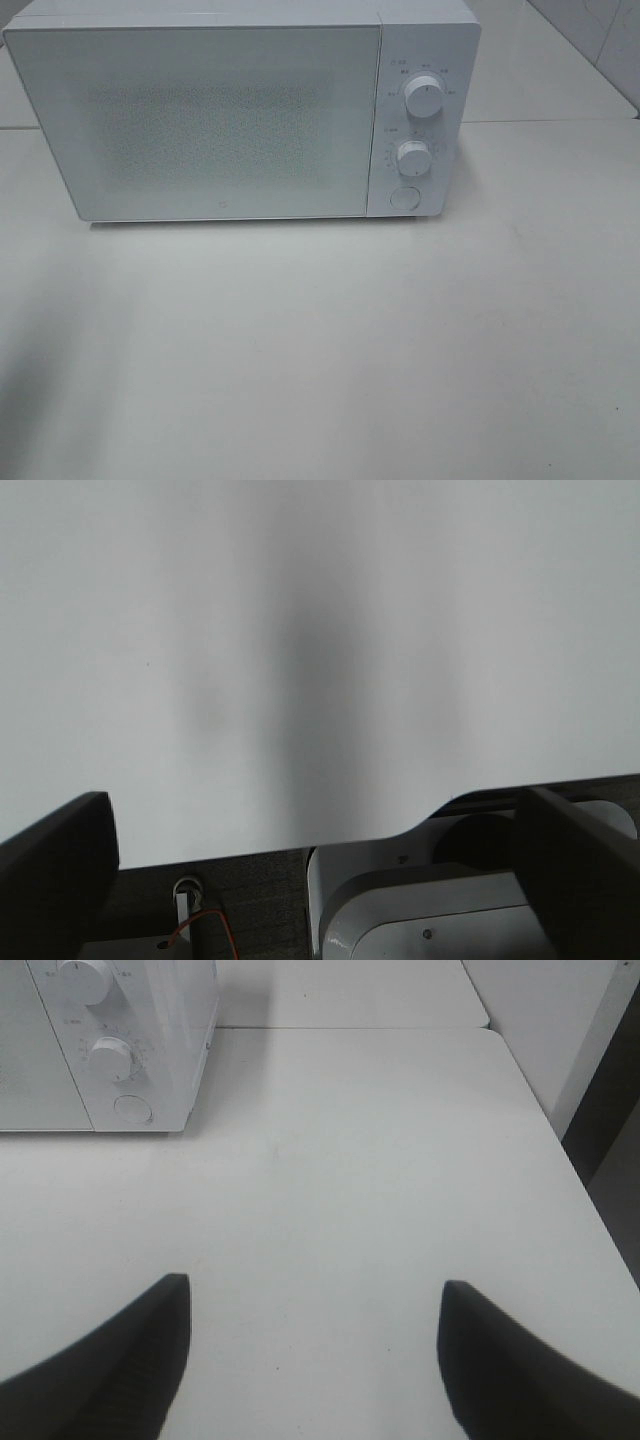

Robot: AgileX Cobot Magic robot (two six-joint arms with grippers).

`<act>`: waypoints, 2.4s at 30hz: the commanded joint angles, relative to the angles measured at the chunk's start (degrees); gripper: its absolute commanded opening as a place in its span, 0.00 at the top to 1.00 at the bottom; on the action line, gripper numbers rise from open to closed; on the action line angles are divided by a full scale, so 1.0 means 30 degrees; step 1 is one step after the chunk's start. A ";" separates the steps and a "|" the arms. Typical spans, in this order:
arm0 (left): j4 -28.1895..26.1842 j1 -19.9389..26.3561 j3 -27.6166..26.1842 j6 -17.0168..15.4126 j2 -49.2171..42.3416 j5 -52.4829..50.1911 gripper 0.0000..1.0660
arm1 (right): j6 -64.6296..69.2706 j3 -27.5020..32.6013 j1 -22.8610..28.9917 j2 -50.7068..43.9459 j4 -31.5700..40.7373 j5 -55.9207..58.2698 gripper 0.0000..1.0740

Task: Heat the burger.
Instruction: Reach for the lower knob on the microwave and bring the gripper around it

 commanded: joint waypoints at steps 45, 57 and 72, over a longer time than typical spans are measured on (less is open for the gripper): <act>0.0000 0.3591 0.4068 -0.0993 -1.9805 -0.0134 0.06 | 0.0191 0.0000 -0.0095 -0.0477 0.0000 -0.0115 0.38; 0.0000 0.3591 0.4068 -0.0993 -1.9767 -0.0134 0.06 | 0.0191 0.0000 -0.0095 -0.0477 0.0000 -0.0115 0.38; 0.0000 0.3591 0.4068 -0.0993 -1.9767 -0.0134 0.06 | 0.0191 0.0000 -0.0095 -0.0477 0.0057 -0.0115 0.38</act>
